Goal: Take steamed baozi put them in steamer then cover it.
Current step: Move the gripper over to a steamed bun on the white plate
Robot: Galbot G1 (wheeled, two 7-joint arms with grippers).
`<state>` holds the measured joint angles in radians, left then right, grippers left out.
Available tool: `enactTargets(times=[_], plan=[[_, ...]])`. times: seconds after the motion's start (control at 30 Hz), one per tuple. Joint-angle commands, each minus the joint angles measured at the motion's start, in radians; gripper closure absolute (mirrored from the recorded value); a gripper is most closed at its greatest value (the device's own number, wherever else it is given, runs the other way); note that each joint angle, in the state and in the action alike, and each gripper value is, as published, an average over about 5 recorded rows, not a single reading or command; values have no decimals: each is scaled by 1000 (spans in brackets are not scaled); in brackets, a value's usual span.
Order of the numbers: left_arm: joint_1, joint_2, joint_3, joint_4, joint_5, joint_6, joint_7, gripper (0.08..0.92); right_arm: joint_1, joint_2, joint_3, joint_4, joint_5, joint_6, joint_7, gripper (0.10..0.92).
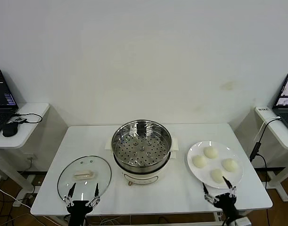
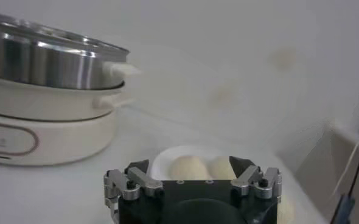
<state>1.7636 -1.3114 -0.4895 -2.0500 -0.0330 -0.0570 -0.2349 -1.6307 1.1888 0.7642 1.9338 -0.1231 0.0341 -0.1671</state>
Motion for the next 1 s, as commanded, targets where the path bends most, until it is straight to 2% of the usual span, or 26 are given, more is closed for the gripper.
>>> enactTargets(times=[0.03, 0.2, 0.3, 0.53, 0.77, 1.0], plan=[[-43, 15, -11, 20, 43, -7, 27, 177, 168, -246, 98, -52, -367, -88, -153, 203], [-50, 14, 0, 31, 61, -10, 28, 177, 252, -416, 68, -129, -422, -121, -327, 202], [-57, 10, 9, 36, 79, -18, 29, 177, 336, -546, 13, -208, -439, -87, -463, 203], [-66, 10, 9, 34, 96, -16, 26, 177, 647, -737, -266, -383, -387, -40, -700, 202], [-73, 12, 3, 37, 102, -5, 21, 177, 1084, -740, -699, -586, -264, -35, -820, 202], [-80, 12, -10, 43, 101, 4, 19, 177, 1396, -603, -1038, -794, -236, -7, -905, 203]])
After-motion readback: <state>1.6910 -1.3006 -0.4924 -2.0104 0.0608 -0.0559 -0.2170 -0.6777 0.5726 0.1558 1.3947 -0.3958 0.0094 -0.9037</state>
